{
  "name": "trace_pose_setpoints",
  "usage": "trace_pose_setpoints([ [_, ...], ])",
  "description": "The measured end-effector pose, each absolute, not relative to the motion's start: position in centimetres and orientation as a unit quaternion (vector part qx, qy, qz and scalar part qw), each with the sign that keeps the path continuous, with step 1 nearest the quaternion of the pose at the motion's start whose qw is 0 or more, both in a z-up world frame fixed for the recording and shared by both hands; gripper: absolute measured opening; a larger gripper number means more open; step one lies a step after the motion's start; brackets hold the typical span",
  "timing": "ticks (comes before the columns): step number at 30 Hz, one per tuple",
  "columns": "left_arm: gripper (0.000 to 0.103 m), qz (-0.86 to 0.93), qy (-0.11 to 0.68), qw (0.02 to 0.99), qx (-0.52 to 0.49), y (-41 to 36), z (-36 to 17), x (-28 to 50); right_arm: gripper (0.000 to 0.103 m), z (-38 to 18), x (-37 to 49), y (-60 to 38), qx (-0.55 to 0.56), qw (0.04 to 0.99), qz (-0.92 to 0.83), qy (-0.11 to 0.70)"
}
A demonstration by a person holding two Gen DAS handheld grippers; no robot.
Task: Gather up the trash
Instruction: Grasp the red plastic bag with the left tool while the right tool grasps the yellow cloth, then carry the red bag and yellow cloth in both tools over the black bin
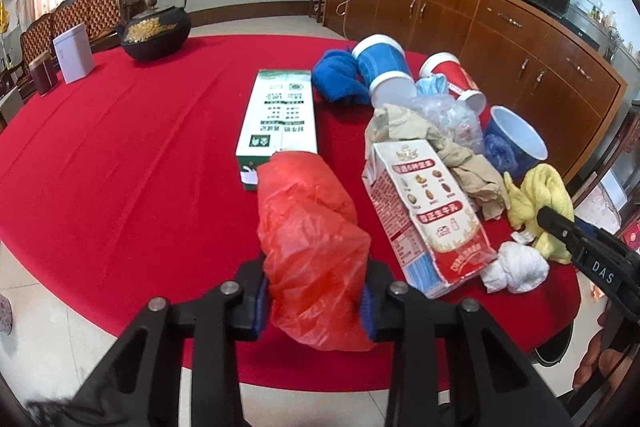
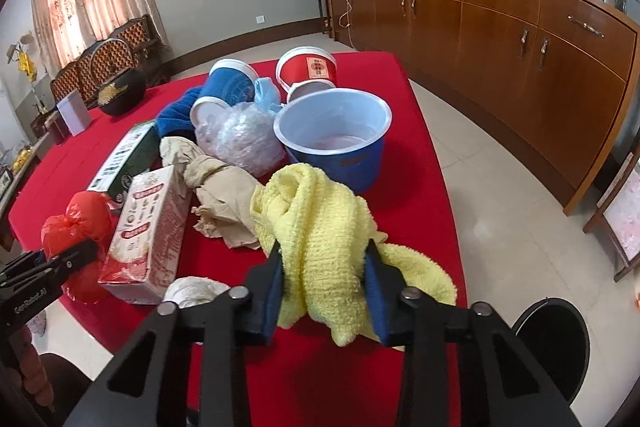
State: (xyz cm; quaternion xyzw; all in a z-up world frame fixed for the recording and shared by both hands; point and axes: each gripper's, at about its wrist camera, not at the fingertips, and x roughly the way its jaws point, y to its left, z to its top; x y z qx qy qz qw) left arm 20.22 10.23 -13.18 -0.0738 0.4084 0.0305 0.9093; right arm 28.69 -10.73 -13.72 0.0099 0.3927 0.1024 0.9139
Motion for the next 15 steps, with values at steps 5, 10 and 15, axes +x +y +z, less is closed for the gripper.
trace_pose_setpoints([
  [5, 0.035, 0.032, 0.392, 0.916, -0.075, 10.5, -11.8, 19.5, 0.034, -12.3, 27.4, -11.2, 0.024, 0.919, 0.110, 0.377],
  [10, 0.035, 0.024, 0.377, 0.923, -0.068, 10.1, -10.0, 18.5, 0.034, -10.4, 26.0, -12.1, 0.031, 0.926, 0.109, 0.359],
  [15, 0.035, -0.004, 0.364, 0.930, -0.054, 7.9, -7.6, 17.5, 0.034, -8.3, 23.7, -14.1, 0.040, 0.934, 0.100, 0.340],
])
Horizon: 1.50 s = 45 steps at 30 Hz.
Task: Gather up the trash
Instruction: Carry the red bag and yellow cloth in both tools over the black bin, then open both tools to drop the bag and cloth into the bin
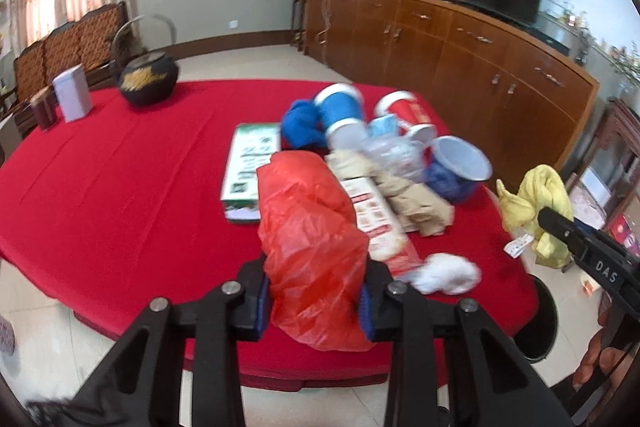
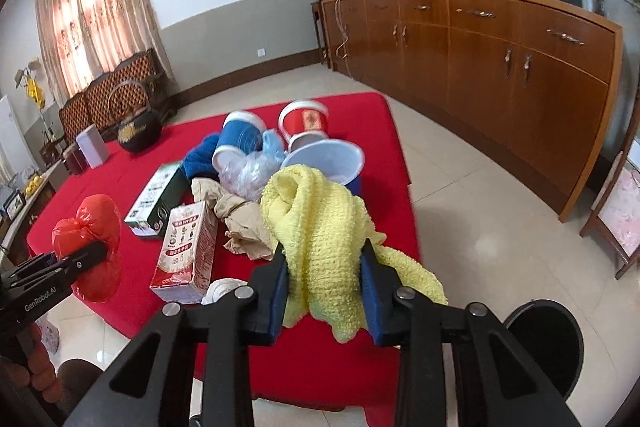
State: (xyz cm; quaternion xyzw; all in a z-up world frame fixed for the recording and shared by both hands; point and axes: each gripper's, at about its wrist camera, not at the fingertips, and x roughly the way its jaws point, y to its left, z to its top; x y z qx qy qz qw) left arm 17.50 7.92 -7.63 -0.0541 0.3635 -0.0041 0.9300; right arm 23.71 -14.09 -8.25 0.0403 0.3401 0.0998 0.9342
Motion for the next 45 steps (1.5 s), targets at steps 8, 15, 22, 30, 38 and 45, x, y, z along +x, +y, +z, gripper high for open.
trace_pose_setpoints([
  [8, 0.035, -0.093, 0.355, 0.930, -0.031, 0.4, -5.3, 16.3, 0.034, -6.1, 18.8, -21.6, 0.065, 0.946, 0.034, 0.317],
  [15, 0.035, -0.189, 0.373, 0.908, -0.007, -8.9, -6.2, 16.1, 0.034, -7.0, 14.6, -30.4, 0.093, 0.940, -0.050, 0.325],
  [22, 0.035, -0.274, 0.399, 0.875, 0.017, -18.4, -8.9, 16.8, 0.034, -10.1, 11.5, -39.0, 0.136, 0.918, -0.130, 0.349],
  [30, 0.035, -0.322, 0.448, 0.833, 0.043, -27.5, -13.6, 18.5, 0.034, -15.1, 11.7, -46.3, 0.189, 0.885, -0.174, 0.389],
  [38, 0.035, -0.329, 0.490, 0.804, 0.066, -32.1, -17.5, 20.6, 0.034, -20.3, 15.1, -50.6, 0.230, 0.852, -0.184, 0.433],
  [45, 0.038, -0.327, 0.511, 0.790, 0.090, -33.9, -20.4, 21.7, 0.035, -23.2, 16.8, -53.2, 0.254, 0.828, -0.200, 0.459],
])
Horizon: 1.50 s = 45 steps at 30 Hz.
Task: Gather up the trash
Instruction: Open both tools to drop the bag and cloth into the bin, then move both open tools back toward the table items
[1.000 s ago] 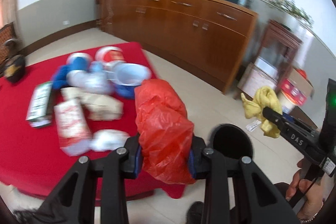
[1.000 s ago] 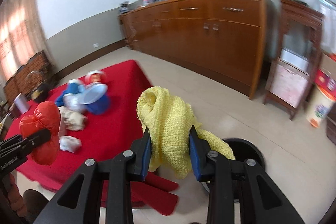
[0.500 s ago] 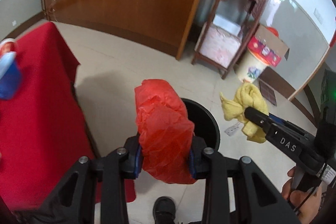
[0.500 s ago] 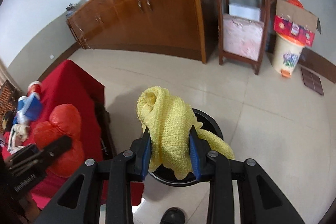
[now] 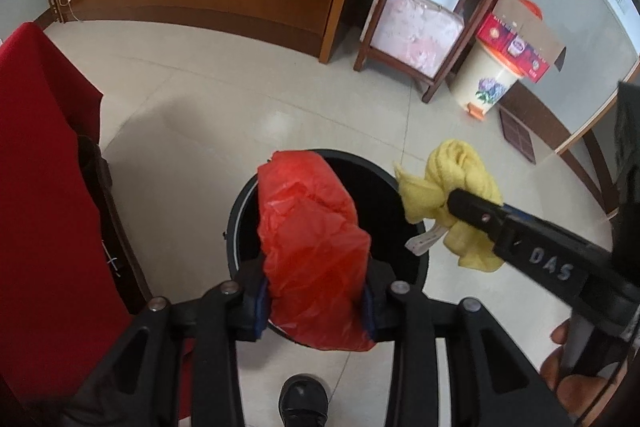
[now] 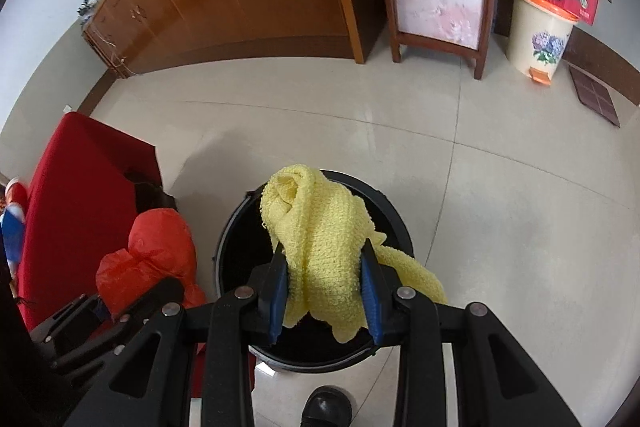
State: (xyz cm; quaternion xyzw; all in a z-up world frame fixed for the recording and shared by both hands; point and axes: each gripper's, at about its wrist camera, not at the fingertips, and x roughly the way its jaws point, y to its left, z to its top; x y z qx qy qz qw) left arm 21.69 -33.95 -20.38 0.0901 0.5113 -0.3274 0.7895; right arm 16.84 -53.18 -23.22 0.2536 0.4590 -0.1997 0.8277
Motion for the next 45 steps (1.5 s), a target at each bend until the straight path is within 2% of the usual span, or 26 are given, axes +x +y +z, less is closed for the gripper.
trace_pose_setpoints([
  [7, 0.046, -0.325, 0.521, 0.783, 0.095, -35.7, -22.5, 22.6, 0.046, -24.4, 17.1, -54.5, 0.270, 0.813, -0.217, 0.468],
  [11, 0.066, -0.319, 0.516, 0.788, 0.106, -36.2, -22.7, 22.8, 0.063, -23.8, 16.9, -54.8, 0.278, 0.816, -0.228, 0.453],
  [14, 0.073, -0.313, 0.511, 0.793, 0.109, -36.0, -22.4, 23.2, 0.063, -23.1, 16.6, -55.0, 0.282, 0.821, -0.237, 0.437],
  [20, 0.074, -0.308, 0.486, 0.810, 0.107, -34.5, -19.7, 23.1, 0.063, -20.9, 15.7, -54.7, 0.273, 0.836, -0.256, 0.401],
  [27, 0.074, -0.286, 0.450, 0.841, 0.096, -30.2, -14.8, 21.4, 0.065, -19.2, 15.2, -53.1, 0.237, 0.846, -0.268, 0.396],
  [34, 0.074, -0.247, 0.406, 0.877, 0.074, -23.8, -9.1, 19.4, 0.066, -14.3, 13.9, -47.2, 0.201, 0.884, -0.226, 0.356],
  [36, 0.074, -0.227, 0.396, 0.888, 0.059, -21.2, -7.4, 19.0, 0.073, -12.9, 13.7, -45.1, 0.198, 0.892, -0.205, 0.350],
  [45, 0.078, -0.133, 0.359, 0.923, 0.027, -10.5, -4.0, 16.8, 0.076, -8.5, 13.9, -36.0, 0.153, 0.919, -0.124, 0.343],
])
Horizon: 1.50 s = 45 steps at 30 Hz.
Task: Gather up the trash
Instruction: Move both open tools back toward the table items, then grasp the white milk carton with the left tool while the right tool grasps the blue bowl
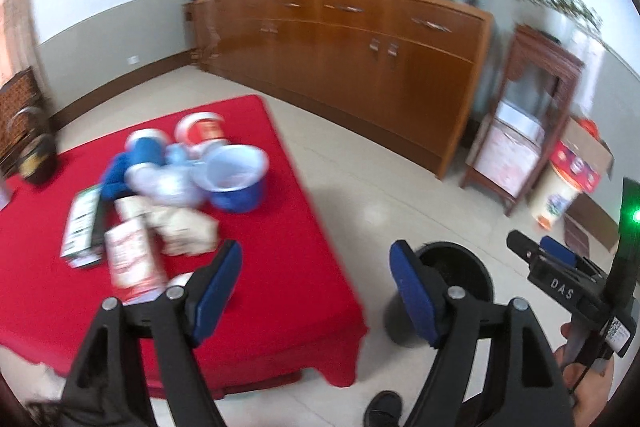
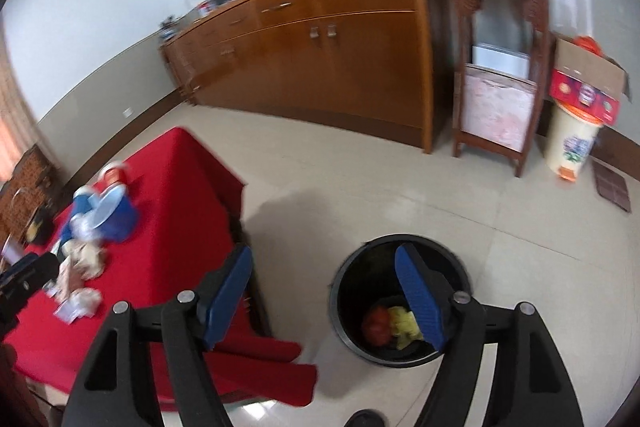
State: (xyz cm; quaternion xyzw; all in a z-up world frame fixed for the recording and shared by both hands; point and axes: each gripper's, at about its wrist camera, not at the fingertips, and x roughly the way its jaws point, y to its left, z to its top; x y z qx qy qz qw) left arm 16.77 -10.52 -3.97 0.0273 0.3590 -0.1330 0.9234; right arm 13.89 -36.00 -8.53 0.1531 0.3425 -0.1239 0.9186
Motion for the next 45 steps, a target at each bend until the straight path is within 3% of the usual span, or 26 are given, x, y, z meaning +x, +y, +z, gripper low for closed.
trace_pose_setpoints([
  [7, 0.078, -0.064, 0.352, 0.934, 0.010, -3.3, -3.8, 15.1, 0.076, -9.6, 16.6, -29.1, 0.119, 0.915, -0.066, 0.379],
  [20, 0.078, 0.036, 0.351, 0.935, -0.037, 7.7, -4.1, 15.0, 0.076, -5.6, 19.4, -19.7, 0.074, 0.938, 0.023, 0.339],
  [45, 0.078, 0.074, 0.395, 0.914, -0.059, 12.5, -9.1, 23.9, 0.089, -9.0, 28.8, -13.5, 0.049, 0.929, 0.068, 0.361],
])
